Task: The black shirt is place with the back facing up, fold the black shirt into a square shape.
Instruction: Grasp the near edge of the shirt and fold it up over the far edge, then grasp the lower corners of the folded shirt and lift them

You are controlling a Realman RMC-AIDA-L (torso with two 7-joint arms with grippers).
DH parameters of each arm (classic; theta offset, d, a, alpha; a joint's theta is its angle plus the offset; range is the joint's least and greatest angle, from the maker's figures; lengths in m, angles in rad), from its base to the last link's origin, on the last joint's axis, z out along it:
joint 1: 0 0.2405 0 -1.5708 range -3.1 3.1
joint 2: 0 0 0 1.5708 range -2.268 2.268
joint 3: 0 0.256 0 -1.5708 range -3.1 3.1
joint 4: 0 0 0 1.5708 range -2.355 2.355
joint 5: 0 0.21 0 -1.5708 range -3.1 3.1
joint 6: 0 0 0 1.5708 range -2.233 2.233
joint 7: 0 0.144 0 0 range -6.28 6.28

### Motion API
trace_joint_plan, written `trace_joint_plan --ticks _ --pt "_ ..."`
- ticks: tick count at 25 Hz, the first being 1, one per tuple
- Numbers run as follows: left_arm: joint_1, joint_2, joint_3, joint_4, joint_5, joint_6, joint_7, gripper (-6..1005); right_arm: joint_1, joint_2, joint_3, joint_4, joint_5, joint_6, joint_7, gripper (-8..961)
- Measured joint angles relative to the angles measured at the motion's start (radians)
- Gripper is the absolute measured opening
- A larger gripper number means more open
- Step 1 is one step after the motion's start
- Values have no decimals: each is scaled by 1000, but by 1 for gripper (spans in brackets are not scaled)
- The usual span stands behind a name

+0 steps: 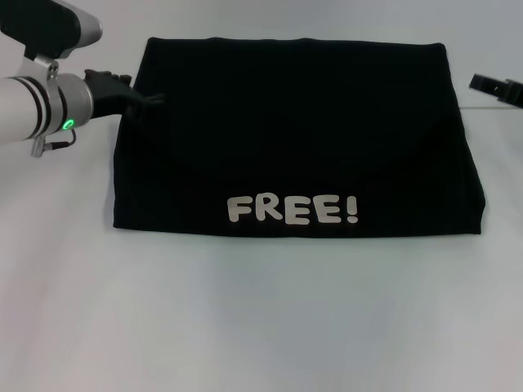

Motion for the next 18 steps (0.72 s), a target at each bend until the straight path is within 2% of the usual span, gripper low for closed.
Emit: trace_joint_plan --ticks 4,6,8,13,18 --pt "6 -14 1 41 3 6 -11 677 -9 -7 -1 -4 21 -33 0 643" --pt "20 -25 1 86 8 24 -39 756 -11 -12 -1 -5 21 -61 2 665" --pt "57 -37 3 167 13 99 -99 783 -15 -18 -1 -5 21 -110 4 687" --pt "150 -46 4 285 1 293 -211 852 -36 -30 -2 -11 21 -240 -1 695" --pt "238 -52 2 350 -1 421 -288 907 -45 -29 -2 -18 21 -260 -2 692"
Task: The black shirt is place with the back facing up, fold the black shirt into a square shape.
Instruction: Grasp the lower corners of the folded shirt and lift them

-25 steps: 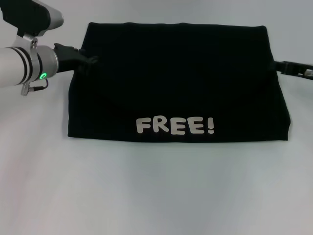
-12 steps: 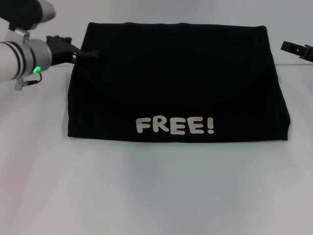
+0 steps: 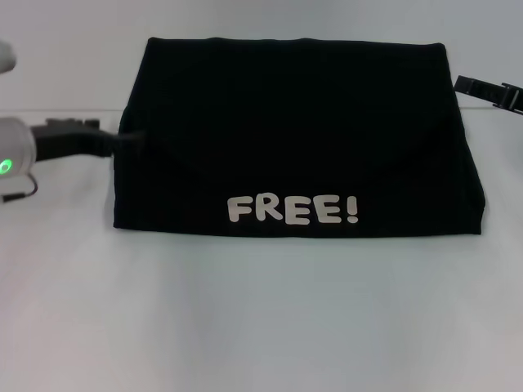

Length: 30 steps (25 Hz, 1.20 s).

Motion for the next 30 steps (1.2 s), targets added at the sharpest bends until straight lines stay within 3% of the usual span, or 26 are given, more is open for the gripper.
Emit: trace_joint_plan --ticks 7,14,21,30 --pt "65 -1 -7 32 11 99 -115 906 -1 -1 -1 -9 -1 -2 0 688" --pt "76 8 -13 30 21 181 -286 905 -16 -3 -23 -26 -8 -48 -2 686" --pt "80 8 -10 -39 29 137 -344 906 -46 -3 -17 -62 6 -141 -38 687" --pt "75 3 0 -102 39 103 -339 907 -56 -12 -17 -68 14 -140 -42 687"
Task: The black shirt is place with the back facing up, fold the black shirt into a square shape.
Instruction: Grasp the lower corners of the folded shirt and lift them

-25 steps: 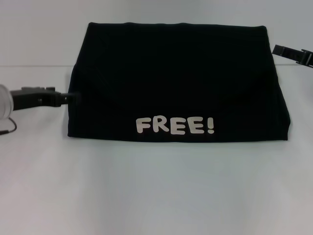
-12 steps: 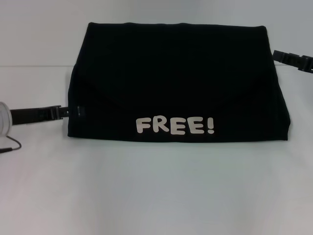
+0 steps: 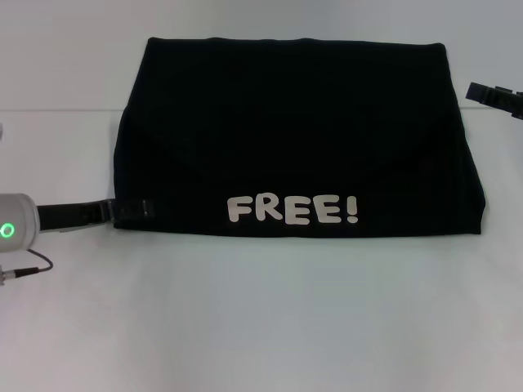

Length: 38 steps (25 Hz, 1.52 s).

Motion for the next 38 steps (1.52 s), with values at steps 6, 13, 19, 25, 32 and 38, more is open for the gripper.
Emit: trace_joint_plan --ticks 6,13,19,25,32,38 --pt "0 -5 9 -10 -7 -10 27 906 -1 -1 -7 0 0 5 -1 688" --pt "-11 -9 10 -12 -12 -14 62 890 -5 -1 -2 0 0 5 -2 687" --pt "-10 -12 0 -12 -29 -20 104 783 -12 1 0 0 0 5 -2 688" --pt "-11 -7 5 -10 -26 -21 106 640 -14 2 0 0 0 4 -1 688" --pt "-11 -4 5 -6 -15 -23 106 425 -29 -7 -4 1 -1 0 12 687" --pt "-12 -4 8 -5 -13 -22 108 192 -39 -42 -11 11 -85 5 108 687"
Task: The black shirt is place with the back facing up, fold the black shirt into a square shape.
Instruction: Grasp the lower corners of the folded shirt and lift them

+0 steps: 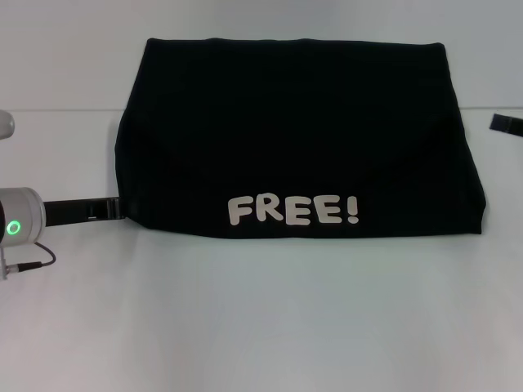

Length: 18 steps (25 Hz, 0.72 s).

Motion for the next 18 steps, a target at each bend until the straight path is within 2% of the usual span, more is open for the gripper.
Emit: trace_joint_plan --ticks 7,11,18 --pt "-1 2 0 0 0 7 8 11 -3 -25 -2 -7 -142 -2 144 683" --pt "-5 7 -1 0 2 13 12 13 2 -26 -37 1 -197 -1 189 683" --pt "-10 8 1 -2 8 15 14 13 19 17 -113 6 -233 64 216 682"
